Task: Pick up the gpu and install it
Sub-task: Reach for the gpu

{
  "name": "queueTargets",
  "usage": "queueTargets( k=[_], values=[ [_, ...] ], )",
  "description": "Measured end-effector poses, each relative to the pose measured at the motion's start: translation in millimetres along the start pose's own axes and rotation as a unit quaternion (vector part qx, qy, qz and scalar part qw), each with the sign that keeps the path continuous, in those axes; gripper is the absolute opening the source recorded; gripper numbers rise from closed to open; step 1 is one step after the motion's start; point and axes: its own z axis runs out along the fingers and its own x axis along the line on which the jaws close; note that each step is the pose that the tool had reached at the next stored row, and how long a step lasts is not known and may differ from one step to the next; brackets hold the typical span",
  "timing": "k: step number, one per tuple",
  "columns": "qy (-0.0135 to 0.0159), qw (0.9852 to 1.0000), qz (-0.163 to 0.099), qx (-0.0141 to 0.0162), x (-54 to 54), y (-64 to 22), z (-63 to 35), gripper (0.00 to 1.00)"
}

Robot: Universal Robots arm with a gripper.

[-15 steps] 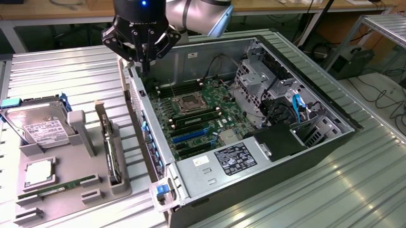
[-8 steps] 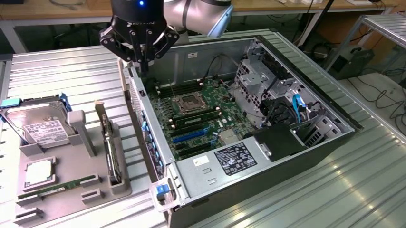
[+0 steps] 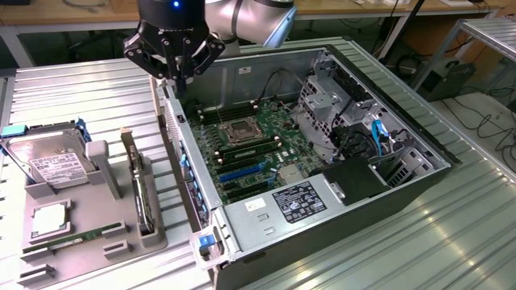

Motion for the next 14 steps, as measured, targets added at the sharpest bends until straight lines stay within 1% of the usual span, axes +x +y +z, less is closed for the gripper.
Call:
queueTargets(
  k=[14],
  values=[
    [0.0, 1.0, 0.0, 0.0, 3.6, -0.3, -0.1, 0.11]
  ],
)
